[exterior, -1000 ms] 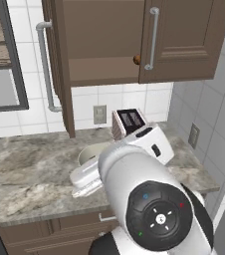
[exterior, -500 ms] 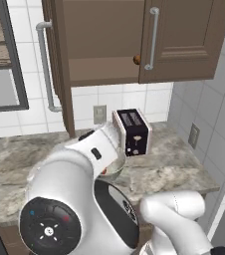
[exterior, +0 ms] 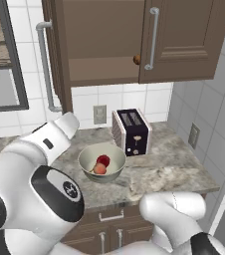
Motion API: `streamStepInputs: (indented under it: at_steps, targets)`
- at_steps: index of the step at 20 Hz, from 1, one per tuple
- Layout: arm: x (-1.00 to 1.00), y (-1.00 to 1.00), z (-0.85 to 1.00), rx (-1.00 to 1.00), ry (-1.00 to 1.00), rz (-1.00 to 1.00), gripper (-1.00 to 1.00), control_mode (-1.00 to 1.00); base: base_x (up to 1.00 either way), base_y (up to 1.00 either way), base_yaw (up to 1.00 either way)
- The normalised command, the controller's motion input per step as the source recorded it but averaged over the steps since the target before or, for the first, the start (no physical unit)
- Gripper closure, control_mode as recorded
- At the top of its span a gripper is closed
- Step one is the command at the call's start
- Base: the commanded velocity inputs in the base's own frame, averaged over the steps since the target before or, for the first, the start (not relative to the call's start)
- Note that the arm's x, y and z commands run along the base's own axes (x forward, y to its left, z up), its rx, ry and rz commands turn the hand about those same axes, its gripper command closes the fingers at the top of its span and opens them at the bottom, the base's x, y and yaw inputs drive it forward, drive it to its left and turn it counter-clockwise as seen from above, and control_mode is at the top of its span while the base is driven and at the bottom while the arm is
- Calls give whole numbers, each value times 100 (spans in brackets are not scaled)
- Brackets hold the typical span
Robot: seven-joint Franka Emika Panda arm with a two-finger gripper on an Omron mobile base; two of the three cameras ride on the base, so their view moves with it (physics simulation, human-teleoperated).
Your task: Open the cabinet. Pick the peach and pear from the cabinet and place them into the bowl. Then close the cabinet.
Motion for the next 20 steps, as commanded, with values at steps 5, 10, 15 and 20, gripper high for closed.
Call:
streamStepInputs:
  at_steps: [5,10,15,20]
  targets:
    - [61,41,-8,-11,-6,-7,-100,-100,0,0,0]
    - [55,19,-10,-12,-5,-12,-100,-100,0,0,0]
    - [32,0,-18,-15,-12,-15,-100,-100,0,0,0]
    - [21,0,-3,-14,-12,-16,-100,-100,0,0,0]
